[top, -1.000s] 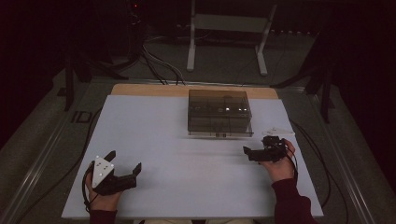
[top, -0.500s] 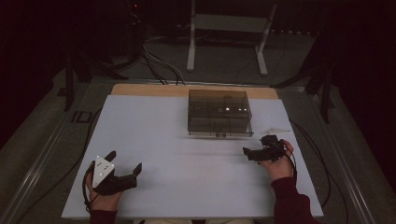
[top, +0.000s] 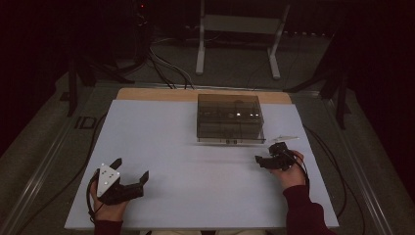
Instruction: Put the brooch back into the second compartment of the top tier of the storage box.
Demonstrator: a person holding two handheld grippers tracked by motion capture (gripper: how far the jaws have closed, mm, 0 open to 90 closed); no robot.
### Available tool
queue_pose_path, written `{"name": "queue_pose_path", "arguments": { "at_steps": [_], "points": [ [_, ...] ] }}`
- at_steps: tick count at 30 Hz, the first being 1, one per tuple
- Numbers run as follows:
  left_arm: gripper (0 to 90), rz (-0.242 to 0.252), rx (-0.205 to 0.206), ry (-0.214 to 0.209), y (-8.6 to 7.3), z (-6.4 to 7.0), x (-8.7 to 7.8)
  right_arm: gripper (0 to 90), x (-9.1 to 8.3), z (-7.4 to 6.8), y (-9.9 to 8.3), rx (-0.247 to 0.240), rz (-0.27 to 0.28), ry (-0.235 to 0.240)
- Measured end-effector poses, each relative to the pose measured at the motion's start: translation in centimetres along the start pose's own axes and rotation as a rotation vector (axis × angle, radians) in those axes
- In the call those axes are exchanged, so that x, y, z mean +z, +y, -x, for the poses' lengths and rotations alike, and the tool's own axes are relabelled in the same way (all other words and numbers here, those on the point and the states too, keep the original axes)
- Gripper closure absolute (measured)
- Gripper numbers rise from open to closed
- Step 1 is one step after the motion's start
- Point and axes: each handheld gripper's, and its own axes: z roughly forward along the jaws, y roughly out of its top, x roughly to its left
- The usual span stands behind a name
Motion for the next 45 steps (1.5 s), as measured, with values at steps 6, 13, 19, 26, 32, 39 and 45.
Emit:
{"name": "queue_pose_path", "arguments": {
  "at_steps": [6, 13, 19, 26, 32, 39, 45],
  "points": [
    [0.8, 0.0, 0.0, 0.0, 0.0, 0.0, 0.0, 51.5, 0.7, 0.0, -0.2, -0.001, -0.051, 0.012],
    [0.8, 0.0, 0.0, -0.001, 0.0, 0.0, 0.0, 64.3, 1.2, 0.0, -0.3, -0.003, -0.081, 0.017],
    [0.8, 0.0, 0.0, -0.002, 0.0, 0.0, 0.1, 74.1, 1.1, -0.2, -0.4, -0.018, -0.088, -0.009],
    [0.8, -0.004, 0.003, -0.004, 0.0, 0.1, 0.1, 78.5, 1.0, -0.3, -0.4, -0.034, -0.089, -0.01],
    [0.8, -0.001, 0.0, -0.001, 0.0, 0.0, 0.1, 79.3, 0.9, -0.3, -0.4, -0.026, -0.09, -0.003],
    [0.8, 0.0, 0.0, -0.001, 0.0, 0.0, 0.0, 80.5, 0.8, -0.3, -0.4, -0.023, -0.089, 0.004],
    [0.8, 0.0, 0.0, -0.002, 0.0, 0.0, 0.0, 81.0, 0.6, -0.4, -0.4, -0.018, -0.086, 0.003]
  ]
}}
